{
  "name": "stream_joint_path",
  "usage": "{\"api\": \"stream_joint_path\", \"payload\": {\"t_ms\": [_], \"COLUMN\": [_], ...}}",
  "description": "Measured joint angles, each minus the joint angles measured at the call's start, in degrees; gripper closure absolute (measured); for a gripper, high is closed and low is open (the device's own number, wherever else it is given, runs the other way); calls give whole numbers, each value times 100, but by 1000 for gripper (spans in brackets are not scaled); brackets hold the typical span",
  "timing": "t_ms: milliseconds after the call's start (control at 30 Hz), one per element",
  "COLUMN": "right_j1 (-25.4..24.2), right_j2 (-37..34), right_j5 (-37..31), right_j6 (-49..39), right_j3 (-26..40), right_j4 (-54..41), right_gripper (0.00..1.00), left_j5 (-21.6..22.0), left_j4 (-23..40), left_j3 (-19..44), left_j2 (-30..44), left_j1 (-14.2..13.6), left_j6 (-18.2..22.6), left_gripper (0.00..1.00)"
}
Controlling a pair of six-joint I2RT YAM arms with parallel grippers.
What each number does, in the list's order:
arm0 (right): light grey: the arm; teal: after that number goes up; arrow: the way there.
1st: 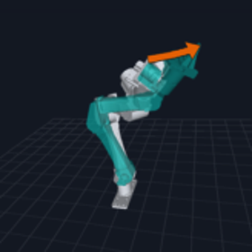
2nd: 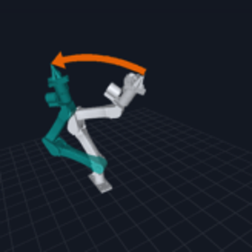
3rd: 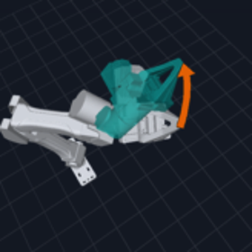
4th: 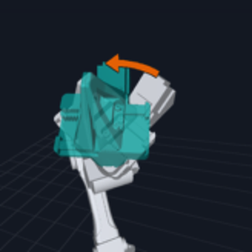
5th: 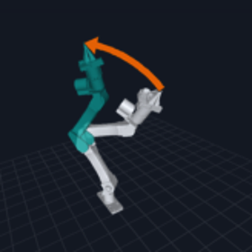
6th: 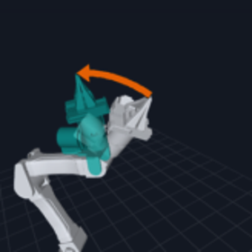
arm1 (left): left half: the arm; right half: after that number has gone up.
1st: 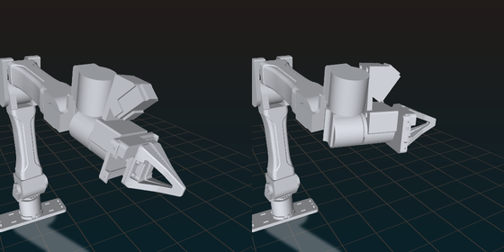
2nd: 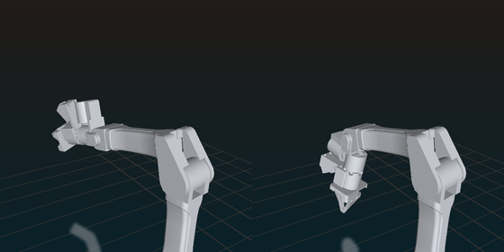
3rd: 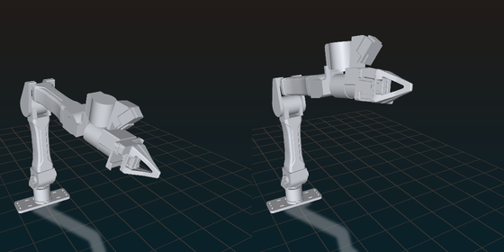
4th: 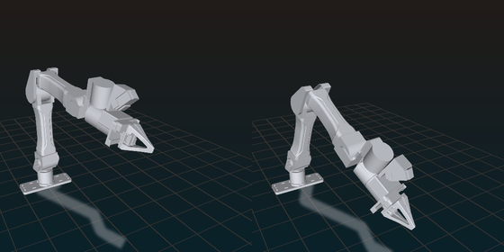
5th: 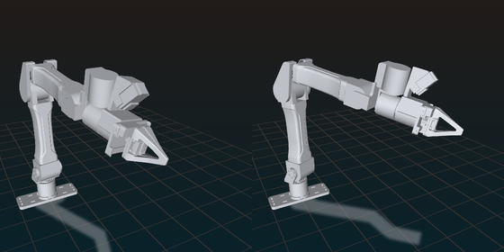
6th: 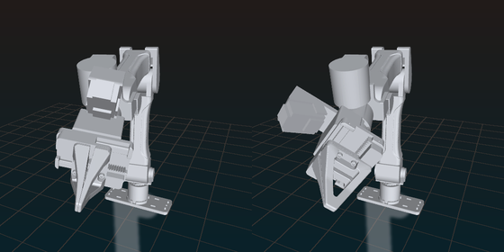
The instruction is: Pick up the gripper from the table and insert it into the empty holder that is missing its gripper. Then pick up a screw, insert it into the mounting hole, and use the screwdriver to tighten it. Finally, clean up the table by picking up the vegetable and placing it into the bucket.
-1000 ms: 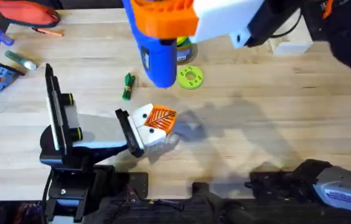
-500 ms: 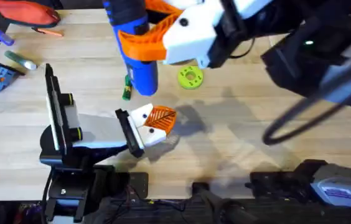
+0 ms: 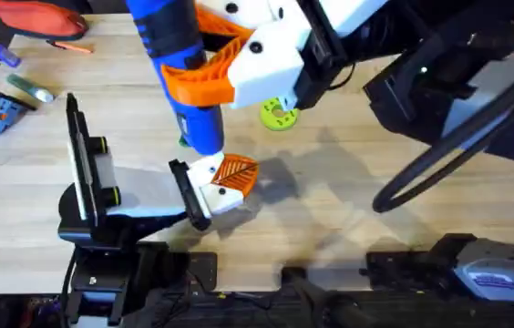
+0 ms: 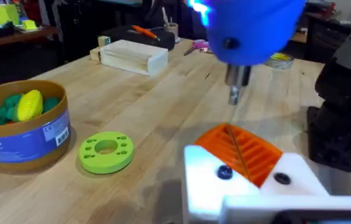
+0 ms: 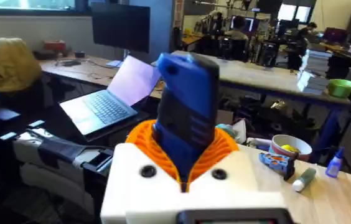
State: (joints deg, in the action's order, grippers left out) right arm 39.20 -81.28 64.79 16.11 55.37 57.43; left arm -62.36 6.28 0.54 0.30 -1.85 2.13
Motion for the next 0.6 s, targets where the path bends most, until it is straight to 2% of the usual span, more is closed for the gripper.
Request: {"api": "stream_joint_path", "payload": {"t_ms": [267,600], "right_j1": [13,144], "right_j2": [-108,-173], "right_j5": [257,260], "right_j6": [-29,-158], "right_j3": [0,0], "right_j4": [0,0], "right_gripper": [979,979], "left_j5": [-1,1], "left_j4": [0,0], "left_j3": [0,0], "left_j2": [0,0], "left_j1": [0,0], "left_j6": [-1,0], "left_gripper": [992,992]}}
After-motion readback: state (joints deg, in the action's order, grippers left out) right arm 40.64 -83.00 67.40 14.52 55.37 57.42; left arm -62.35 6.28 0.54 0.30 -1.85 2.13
